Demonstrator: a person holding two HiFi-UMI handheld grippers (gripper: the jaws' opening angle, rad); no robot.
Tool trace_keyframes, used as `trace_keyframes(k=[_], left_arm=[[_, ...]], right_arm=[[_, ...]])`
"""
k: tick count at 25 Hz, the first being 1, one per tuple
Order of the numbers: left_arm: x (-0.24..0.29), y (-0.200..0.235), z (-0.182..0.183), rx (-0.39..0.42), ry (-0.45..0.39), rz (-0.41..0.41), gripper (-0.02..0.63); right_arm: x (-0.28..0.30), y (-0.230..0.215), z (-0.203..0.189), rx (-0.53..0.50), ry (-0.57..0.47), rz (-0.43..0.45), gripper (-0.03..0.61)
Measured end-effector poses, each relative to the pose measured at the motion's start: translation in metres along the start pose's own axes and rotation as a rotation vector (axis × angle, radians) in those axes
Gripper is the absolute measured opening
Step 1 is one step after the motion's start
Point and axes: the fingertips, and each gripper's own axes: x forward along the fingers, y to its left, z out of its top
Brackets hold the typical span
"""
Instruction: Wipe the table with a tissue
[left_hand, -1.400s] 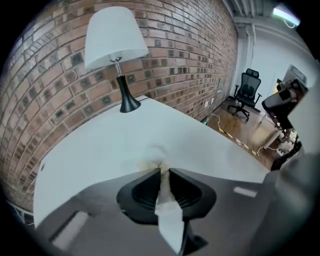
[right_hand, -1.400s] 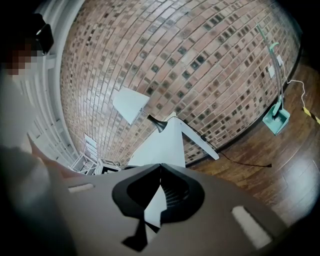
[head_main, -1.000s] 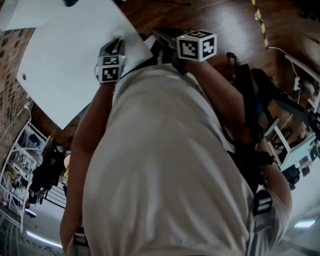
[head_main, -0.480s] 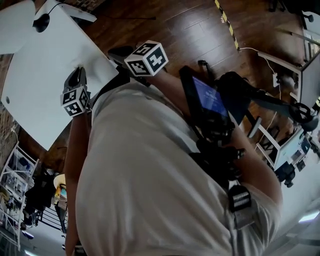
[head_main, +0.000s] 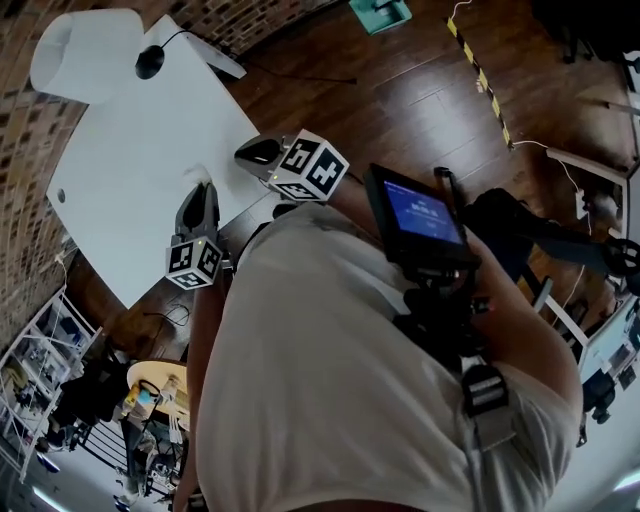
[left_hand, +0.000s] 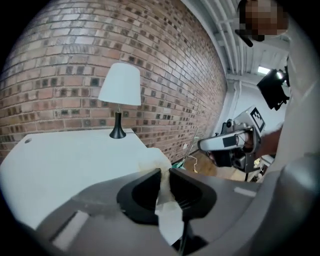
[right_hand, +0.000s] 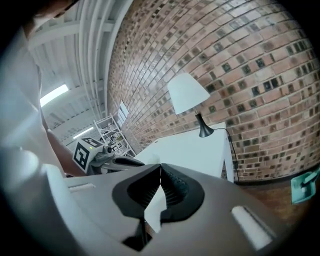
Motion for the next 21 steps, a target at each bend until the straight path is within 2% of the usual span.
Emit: trace_keyframes(k=[3,6,13,16,21], left_arm=[[-0.030,0.012,0.009,-0.044,-0.114,0.035,0.063],[-0.050,0.016,0.009,-0.060,-0.177,0.065,0.062],[-0.077,0.018,-0.011,-0.121,-0.226,0.092,0.063],[-0.109,0.034,-0.022,-0.120,-0.240,0.092,0.063],[-0.163,0.058,-0.059,-0.154,-0.215,0.089,0.063]], right_arm=[[0.014,0.024,0.005,-0.070,0.019,0.031,0.008],[0.019,0.039,0.007,-0.116,0.032,0.055,0.008],[0.018,0.070,0.007,-0.119,0.050,0.093,0.008],[0.041,0.099,0.002,-0.123,0.051,0.100,0.008],[0.077,0.155,-0.027,-0.075,0.101,0.114,0.008]])
